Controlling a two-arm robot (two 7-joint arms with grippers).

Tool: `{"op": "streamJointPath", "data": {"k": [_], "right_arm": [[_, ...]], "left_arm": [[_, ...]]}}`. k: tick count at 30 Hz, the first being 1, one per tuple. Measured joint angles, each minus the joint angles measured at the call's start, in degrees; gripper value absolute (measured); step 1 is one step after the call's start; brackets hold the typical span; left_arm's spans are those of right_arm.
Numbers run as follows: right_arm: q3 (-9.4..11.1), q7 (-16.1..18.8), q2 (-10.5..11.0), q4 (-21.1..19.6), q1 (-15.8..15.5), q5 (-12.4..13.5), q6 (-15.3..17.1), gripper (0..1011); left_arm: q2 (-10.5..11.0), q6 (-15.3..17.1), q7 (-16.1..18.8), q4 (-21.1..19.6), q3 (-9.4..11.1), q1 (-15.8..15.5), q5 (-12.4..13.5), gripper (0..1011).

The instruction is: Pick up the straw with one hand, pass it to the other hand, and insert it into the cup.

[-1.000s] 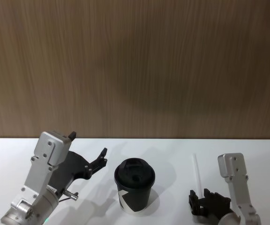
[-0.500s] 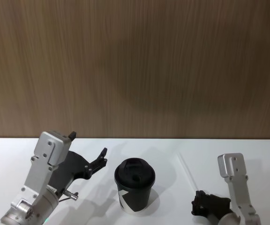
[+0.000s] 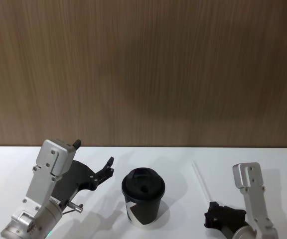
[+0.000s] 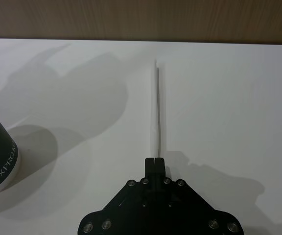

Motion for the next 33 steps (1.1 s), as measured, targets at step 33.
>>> {"op": "streamJointPath", "data": {"k": [33], "right_arm": [[4.16,8.19,2.92,-1.39,-3.77,1.22,-26.21,0]], "left_arm": [[0.0,0.0,0.0,0.0,0.0,0.0,0.0,1003]]}}
